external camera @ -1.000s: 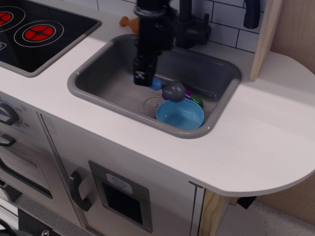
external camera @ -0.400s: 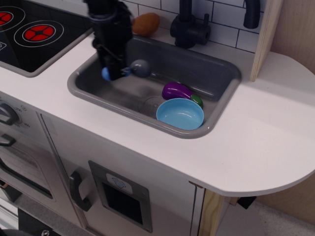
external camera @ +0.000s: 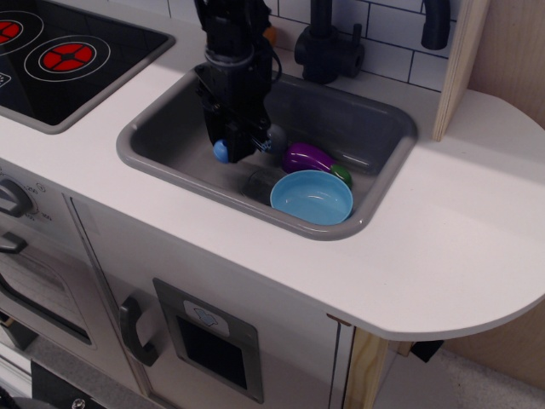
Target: Take spoon out of bowl sink
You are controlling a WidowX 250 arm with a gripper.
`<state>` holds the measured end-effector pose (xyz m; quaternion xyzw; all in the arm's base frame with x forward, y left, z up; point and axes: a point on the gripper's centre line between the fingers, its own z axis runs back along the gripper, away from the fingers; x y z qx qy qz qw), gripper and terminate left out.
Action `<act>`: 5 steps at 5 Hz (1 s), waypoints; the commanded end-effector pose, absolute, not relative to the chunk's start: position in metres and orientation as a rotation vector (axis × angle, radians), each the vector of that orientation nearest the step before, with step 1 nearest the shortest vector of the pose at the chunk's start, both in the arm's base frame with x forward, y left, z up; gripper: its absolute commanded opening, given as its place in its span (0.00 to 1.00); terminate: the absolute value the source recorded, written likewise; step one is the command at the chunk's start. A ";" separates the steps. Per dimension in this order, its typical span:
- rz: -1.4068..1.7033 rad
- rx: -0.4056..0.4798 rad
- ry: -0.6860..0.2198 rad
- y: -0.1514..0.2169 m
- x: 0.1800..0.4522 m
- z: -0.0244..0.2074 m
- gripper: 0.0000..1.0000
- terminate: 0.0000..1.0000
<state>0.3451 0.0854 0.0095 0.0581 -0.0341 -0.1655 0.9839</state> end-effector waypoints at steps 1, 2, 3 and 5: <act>-0.283 0.192 -0.067 0.099 0.344 0.006 0.00 0.00; -0.270 0.183 -0.079 0.101 0.341 0.005 0.00 0.00; -0.252 0.187 -0.070 0.102 0.340 0.006 1.00 0.00; -0.277 0.149 -0.117 0.105 0.337 0.040 1.00 0.00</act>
